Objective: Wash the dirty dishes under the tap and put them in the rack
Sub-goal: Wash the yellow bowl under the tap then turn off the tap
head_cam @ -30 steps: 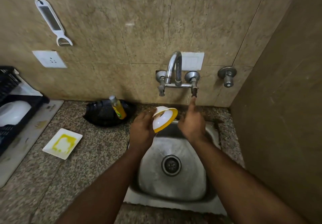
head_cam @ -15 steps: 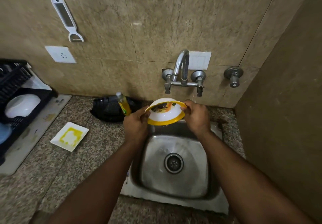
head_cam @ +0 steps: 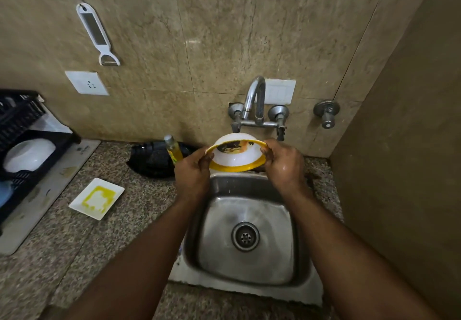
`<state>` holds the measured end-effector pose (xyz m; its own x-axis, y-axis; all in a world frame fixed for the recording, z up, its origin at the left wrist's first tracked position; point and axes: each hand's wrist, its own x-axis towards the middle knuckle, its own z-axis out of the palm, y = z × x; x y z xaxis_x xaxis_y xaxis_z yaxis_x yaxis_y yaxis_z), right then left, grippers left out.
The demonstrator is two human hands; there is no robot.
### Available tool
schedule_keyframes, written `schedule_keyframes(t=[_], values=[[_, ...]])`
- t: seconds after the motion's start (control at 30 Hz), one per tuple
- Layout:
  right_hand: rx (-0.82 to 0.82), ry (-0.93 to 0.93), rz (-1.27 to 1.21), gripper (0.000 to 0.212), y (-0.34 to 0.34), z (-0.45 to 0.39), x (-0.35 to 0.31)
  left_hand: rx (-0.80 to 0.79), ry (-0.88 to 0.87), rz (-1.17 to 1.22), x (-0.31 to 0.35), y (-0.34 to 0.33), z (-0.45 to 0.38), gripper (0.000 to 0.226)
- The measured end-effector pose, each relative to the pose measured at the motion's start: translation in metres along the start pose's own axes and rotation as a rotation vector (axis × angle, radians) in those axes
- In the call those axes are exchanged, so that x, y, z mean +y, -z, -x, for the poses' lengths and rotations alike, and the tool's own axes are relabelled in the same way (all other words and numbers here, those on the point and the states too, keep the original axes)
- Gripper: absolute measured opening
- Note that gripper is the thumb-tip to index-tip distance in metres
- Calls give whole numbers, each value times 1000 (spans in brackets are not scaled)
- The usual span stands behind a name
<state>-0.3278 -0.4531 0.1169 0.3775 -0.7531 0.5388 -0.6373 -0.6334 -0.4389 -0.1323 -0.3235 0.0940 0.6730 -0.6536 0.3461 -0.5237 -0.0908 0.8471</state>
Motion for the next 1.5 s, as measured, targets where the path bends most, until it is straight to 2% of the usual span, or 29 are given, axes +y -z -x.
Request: schedule_keyframes(t=[0.53,0.67,0.73,0.8,0.83,0.9,0.93,1.0,1.1,1.2,1.27,1.37,1.5], values=[[-98,-39,110,14,-6,20,6,-35,-56,-123,-14,1,18,23],[-150,-22,47,31,-20,27,13,-76,19,-111,-26,8,24,23],[-188,-40,-62,30,-26,33,13,-87,60,-102,-36,12,28,28],[-242,-255,-247,16,-37,37,10,-73,117,-71,-44,18,31,33],[-269,-466,-371,14,-42,36,5,-65,149,-57,-49,22,32,32],[-370,-950,-627,19,-47,32,-9,-47,184,-63,-57,31,35,24],[-475,-1127,-736,22,-47,29,-19,-37,182,-79,-59,38,36,21],[-668,-1323,-909,33,-51,22,-43,-15,150,-116,-68,55,34,24],[-722,-1428,-1132,27,-72,16,-83,-52,20,-253,-84,84,28,31],[-648,-1474,-1247,32,-100,6,-130,-83,-39,-351,-102,116,20,34],[-619,-1493,-1277,27,-118,2,-158,-80,28,-344,-114,143,15,36],[-678,-1487,-1307,13,-142,-2,-197,-122,110,-350,-132,190,5,41],[-828,-1415,-1265,35,-180,-6,-261,-203,255,-418,-152,265,-15,58]])
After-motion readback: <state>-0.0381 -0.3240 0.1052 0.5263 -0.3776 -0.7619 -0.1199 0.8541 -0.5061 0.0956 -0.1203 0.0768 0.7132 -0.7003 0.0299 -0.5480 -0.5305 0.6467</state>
